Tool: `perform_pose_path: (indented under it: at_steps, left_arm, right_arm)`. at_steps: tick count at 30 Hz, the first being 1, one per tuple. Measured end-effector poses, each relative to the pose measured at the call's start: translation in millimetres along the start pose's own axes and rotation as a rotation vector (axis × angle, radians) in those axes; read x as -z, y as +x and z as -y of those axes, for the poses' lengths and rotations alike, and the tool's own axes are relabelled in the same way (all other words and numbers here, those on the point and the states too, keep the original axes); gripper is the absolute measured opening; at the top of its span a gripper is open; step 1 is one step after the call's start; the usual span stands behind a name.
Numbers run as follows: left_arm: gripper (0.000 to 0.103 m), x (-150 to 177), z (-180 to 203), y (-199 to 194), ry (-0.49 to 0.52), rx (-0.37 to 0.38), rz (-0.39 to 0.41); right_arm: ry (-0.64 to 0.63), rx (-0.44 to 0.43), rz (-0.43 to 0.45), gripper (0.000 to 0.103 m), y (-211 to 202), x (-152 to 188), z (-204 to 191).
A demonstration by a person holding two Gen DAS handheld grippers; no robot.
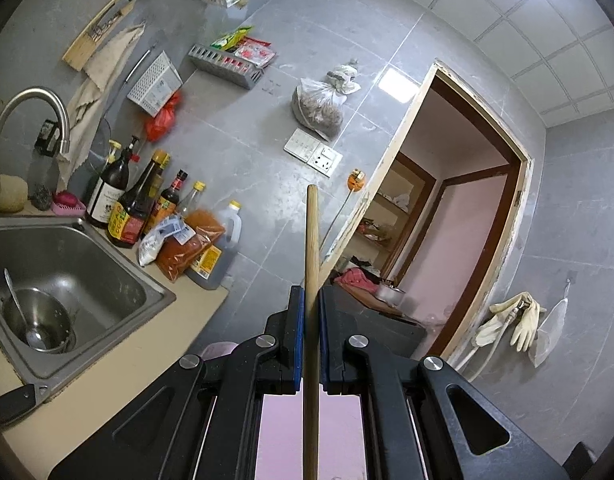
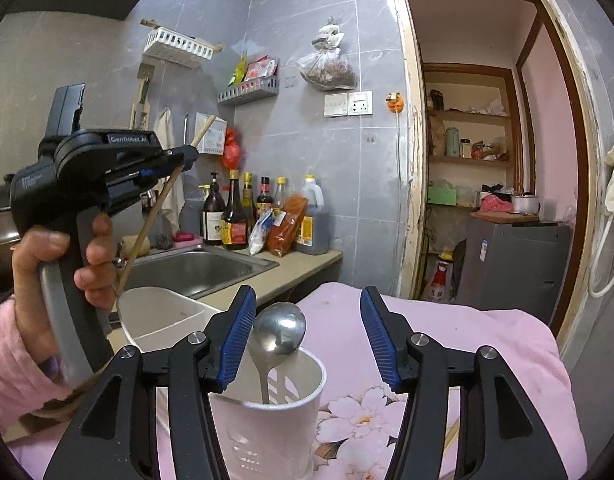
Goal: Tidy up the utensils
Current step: 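Carry the chopstick and spoon over the white holder and drop them in, then move both open tools back to the utensil pile on the table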
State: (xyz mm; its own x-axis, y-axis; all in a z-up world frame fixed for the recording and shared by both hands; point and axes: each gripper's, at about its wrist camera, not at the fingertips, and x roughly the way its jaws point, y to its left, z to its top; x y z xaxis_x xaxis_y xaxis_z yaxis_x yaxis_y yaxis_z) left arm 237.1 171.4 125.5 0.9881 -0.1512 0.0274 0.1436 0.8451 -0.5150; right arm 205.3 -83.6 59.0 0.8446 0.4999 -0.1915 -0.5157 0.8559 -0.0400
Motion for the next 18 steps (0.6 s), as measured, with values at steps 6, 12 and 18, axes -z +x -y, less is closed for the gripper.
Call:
perform_pose_path:
  at_steps: [6,12,18]
  left_arm:
    - [0.01,11.1,-1.6,-1.1,0.035,-0.013,-0.016]
    - [0.01,17.6,-7.0,-8.1,0.031,-0.015,-0.037]
    - [0.02,24.8,1.7,-25.1,0.055,-0.025,-0.049]
  right_arm:
    - [-0.002,-0.004,0.005,0.053,-1.0,-0.3,-0.9]
    - [0.004,-0.005,0.004,0.053,-1.0,0.5,0.0]
    - [0.004,-0.001,0.009,0.057,-1.8,-0.5,-0.1]
